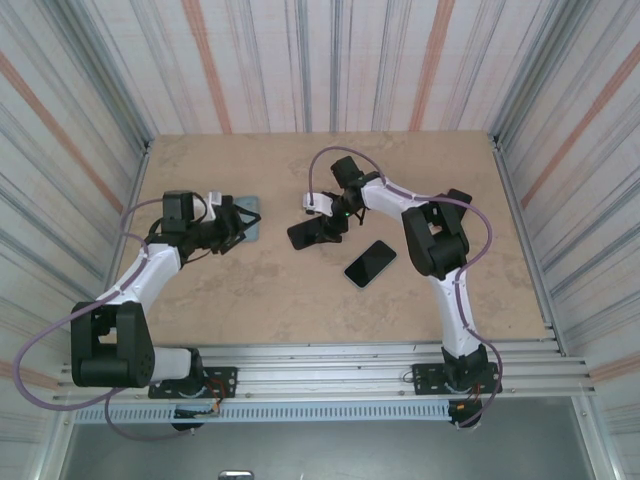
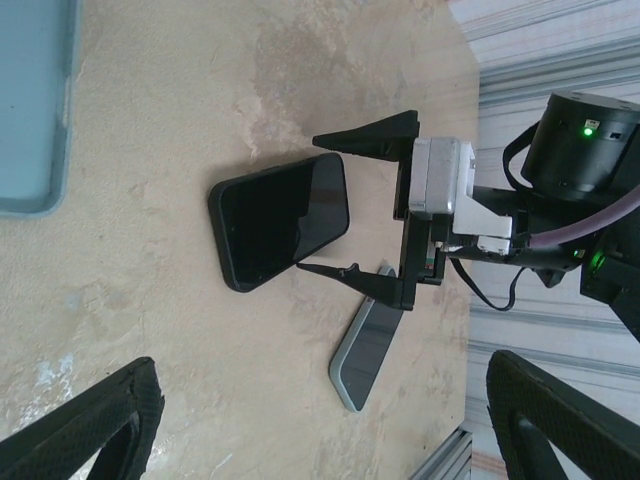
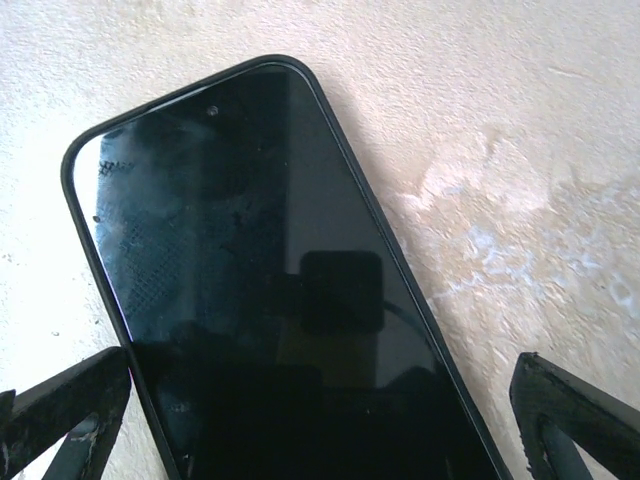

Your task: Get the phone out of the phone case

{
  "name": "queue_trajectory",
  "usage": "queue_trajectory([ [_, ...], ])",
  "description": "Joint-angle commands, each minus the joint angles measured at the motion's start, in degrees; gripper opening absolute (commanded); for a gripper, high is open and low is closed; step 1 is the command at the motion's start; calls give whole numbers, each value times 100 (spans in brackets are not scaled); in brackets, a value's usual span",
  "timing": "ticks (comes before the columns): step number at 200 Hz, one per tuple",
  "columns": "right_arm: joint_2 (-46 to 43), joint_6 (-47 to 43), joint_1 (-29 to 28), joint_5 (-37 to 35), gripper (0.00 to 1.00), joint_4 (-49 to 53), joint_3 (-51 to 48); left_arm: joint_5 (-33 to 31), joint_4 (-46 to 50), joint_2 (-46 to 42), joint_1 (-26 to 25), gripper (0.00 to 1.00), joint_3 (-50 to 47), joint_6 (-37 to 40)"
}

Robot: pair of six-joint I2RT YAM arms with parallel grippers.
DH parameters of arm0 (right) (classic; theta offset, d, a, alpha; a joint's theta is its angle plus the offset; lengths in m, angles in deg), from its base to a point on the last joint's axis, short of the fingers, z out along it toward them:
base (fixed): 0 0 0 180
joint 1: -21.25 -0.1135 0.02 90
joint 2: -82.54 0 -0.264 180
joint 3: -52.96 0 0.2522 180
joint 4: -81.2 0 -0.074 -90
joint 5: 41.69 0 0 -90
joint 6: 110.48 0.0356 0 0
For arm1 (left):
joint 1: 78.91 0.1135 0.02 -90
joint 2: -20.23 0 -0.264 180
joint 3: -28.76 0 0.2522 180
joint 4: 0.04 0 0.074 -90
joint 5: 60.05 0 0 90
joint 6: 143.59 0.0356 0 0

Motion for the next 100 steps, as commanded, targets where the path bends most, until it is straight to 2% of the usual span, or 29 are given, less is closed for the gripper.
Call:
queue_trajectory([
  [1,164,-237,59,173,99,446,231,142,285,-162,-25,87,104,269],
  [55,383,-409,0,49,100,1022,586,208,267,-67,-20,87,141,289],
  [100,245,-449,-103,-251,100,1036,440,313,233,36,-26,87,173,297],
])
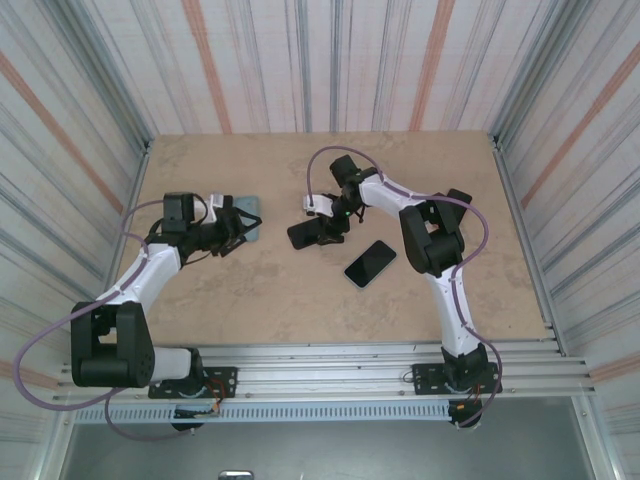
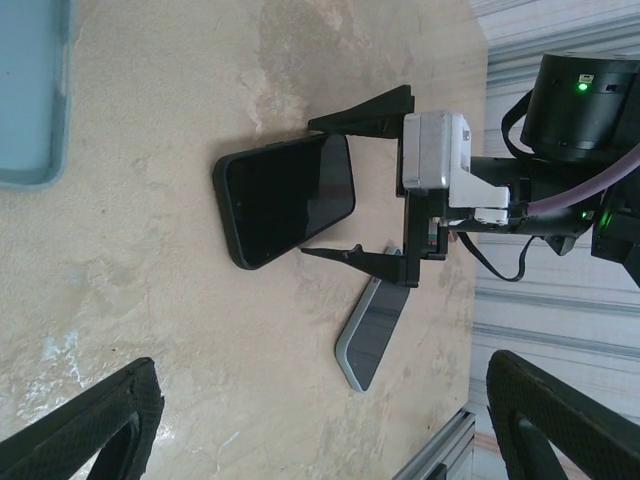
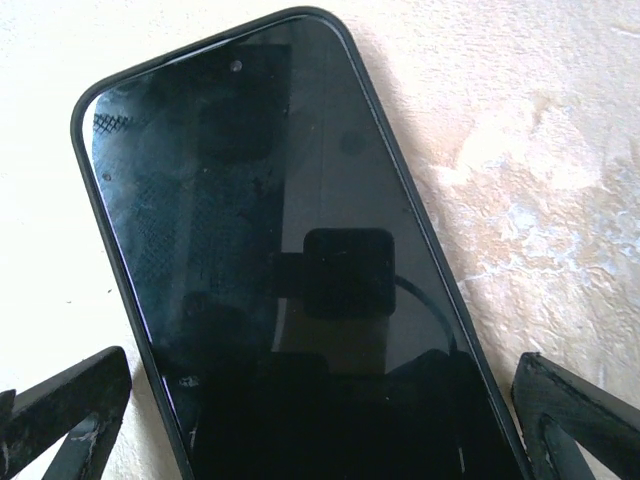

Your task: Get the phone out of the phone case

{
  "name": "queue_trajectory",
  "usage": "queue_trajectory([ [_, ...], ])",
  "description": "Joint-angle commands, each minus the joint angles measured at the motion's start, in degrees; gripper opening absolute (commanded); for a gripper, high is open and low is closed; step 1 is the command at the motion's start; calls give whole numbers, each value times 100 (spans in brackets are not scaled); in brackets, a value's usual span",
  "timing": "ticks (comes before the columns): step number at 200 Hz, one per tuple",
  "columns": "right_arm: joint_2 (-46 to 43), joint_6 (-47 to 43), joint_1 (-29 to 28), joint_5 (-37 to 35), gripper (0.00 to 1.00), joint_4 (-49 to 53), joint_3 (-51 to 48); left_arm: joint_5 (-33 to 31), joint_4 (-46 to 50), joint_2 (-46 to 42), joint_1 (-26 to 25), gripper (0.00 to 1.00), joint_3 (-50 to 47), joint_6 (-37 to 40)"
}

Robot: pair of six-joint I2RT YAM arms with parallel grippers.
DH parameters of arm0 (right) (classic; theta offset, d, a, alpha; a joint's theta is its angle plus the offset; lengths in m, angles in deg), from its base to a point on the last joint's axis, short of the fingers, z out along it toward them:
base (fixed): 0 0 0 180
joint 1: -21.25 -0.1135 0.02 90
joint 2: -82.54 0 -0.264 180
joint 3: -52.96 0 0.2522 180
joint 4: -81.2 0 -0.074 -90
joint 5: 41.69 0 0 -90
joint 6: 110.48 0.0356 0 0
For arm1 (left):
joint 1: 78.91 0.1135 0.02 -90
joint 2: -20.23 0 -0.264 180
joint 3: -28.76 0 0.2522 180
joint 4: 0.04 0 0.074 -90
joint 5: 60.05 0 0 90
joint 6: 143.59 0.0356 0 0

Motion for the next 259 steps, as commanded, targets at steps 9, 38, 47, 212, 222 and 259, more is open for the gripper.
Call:
queue_trajectory([
  [9,-61,-141,-129,-223,100,329,-102,224,47,71,-22,87,189,144],
  [38,-253,27,-230,-297,99,516,-192,259,48,84,-20,87,218,157],
  [47,-373,101,-259,-261,98,510,-272,259,40,69,-26,87,211,157],
  [212,-398,1002,-579,-1034,93,-192,-635,285,-160,136,-22,87,82,87],
  [222,-392,1030,-559,-979,92,-135,-637,285,-162,143,-23,87,92,87],
  [259,-453,970,-513,-1262,91,-190,-833,292,-222,218,-27,87,104,70],
])
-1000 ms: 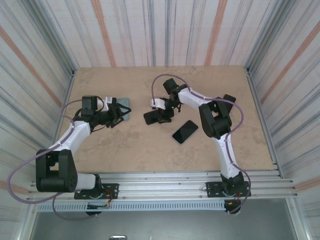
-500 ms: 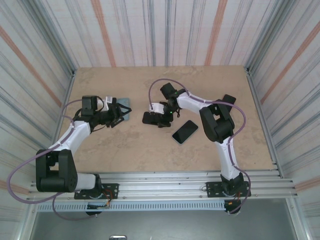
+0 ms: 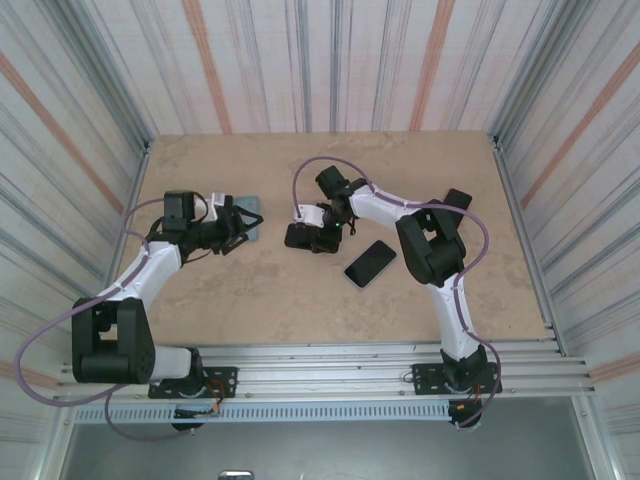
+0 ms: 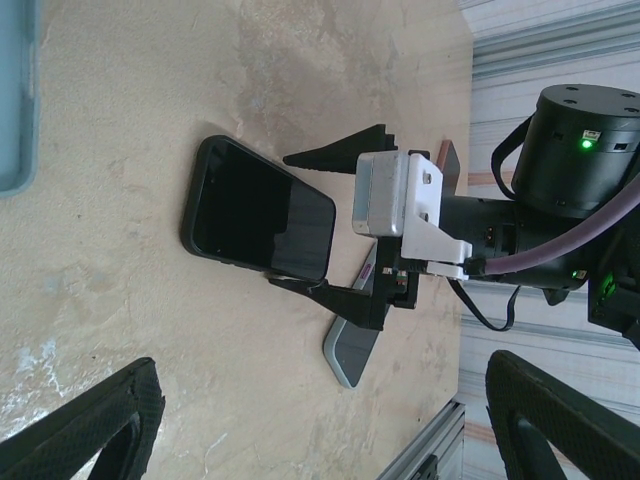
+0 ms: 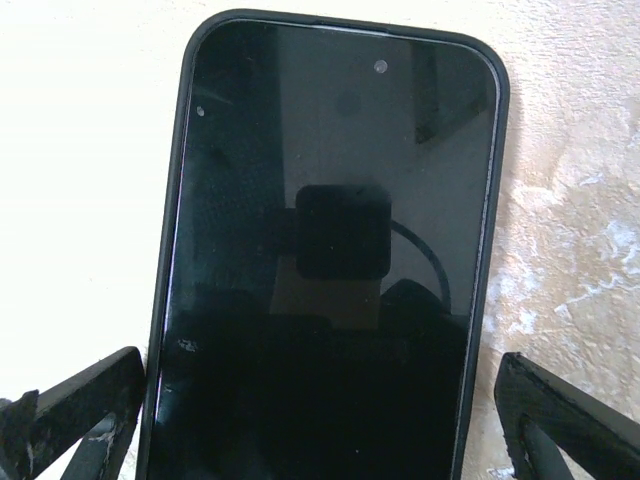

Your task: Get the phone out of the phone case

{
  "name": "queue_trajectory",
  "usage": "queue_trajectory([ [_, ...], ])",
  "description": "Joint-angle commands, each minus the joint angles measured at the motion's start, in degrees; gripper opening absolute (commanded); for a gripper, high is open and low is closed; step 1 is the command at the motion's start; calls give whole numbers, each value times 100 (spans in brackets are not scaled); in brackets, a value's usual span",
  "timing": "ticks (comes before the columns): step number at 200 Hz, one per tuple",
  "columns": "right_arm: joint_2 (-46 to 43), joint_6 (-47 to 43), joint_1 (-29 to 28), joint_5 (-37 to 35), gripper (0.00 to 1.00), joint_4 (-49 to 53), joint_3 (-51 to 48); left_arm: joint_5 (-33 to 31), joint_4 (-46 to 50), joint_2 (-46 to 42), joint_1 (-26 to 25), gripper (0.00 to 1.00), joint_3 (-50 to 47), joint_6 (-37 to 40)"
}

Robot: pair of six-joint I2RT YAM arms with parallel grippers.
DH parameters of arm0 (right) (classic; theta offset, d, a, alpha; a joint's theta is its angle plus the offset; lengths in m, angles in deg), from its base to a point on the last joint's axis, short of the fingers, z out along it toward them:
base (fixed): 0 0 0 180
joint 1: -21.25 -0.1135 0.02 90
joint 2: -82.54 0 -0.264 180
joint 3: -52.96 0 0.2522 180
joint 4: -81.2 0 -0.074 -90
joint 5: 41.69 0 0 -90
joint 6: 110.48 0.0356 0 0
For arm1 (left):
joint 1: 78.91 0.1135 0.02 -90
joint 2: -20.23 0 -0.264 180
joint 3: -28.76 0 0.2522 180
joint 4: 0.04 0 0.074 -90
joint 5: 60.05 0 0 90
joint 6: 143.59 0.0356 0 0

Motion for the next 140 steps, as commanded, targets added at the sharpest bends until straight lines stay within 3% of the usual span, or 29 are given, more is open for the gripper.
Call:
queue_trajectory([
  [1,96,56,47,-292,91,201,-84,119,-105,87,-23,87,45,72],
  [78,-41,27,82,-543,88,24,-480,113,4,112,-20,87,120,150],
  [140,-402,351,108,-173,67,-429,-638,112,-14,53,-23,87,124,87],
])
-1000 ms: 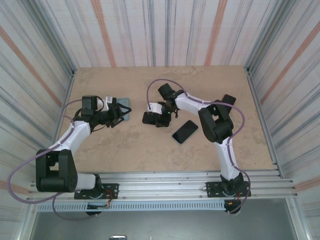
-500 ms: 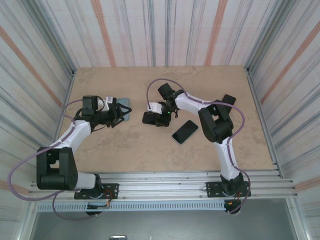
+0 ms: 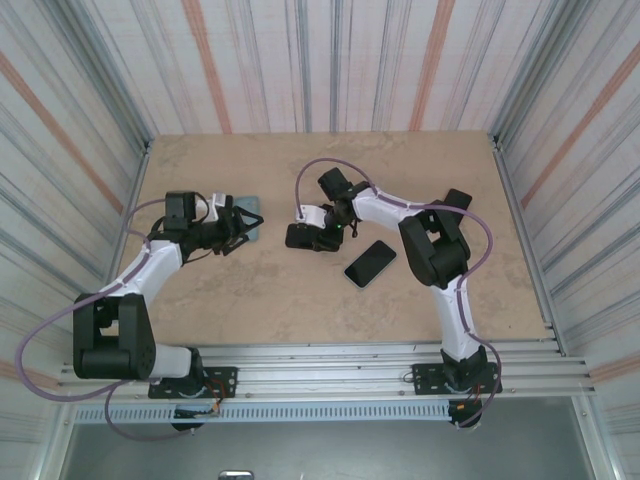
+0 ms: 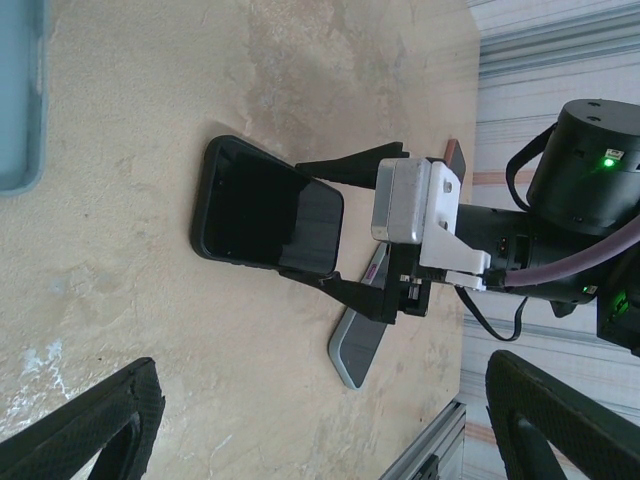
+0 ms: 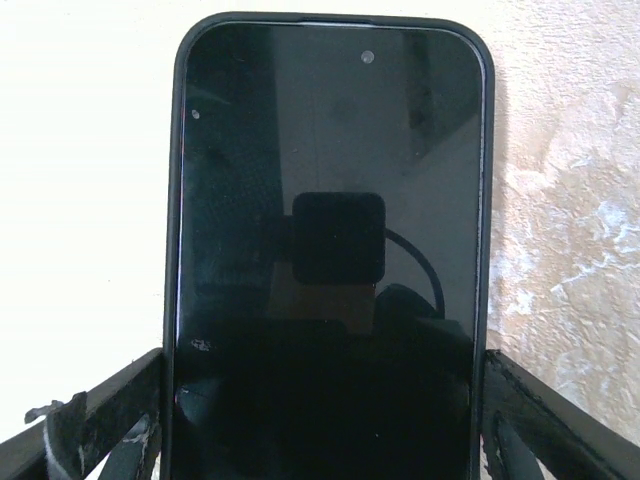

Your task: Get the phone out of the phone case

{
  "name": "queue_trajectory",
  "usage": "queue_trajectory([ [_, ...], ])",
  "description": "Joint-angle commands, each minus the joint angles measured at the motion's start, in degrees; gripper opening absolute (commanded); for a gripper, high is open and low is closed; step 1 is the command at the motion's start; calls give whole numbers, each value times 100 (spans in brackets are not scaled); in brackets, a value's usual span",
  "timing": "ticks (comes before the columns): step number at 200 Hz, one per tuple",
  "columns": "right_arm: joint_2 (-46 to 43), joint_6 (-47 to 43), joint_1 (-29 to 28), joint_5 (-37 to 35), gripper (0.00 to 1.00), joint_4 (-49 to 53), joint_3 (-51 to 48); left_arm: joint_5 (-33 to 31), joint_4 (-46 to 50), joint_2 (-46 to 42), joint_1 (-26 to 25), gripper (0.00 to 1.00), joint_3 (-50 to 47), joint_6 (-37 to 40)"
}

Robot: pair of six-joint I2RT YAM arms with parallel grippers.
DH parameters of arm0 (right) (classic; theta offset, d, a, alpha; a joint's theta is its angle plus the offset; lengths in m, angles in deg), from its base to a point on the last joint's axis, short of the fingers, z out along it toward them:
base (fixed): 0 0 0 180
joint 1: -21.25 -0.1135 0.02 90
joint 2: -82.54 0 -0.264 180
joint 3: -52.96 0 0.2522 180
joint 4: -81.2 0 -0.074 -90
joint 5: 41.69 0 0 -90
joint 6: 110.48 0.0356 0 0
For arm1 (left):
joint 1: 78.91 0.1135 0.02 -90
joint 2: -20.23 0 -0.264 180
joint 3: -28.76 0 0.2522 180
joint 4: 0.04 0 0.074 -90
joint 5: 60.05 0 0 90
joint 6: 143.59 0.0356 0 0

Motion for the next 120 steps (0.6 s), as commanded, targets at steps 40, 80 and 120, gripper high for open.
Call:
queue_trajectory([
  [40,-592,642,168,151,59,-557,-505,91,-125,-85,-82,87,85,-25],
  [80,-940,1108,247,275,53,-970,-756,-103,-213,-101,-233,86,111,-132],
  [120,-1257,1778,367,729,51,-1514,-1108,-437,-472,-135,-460,86,76,-338],
])
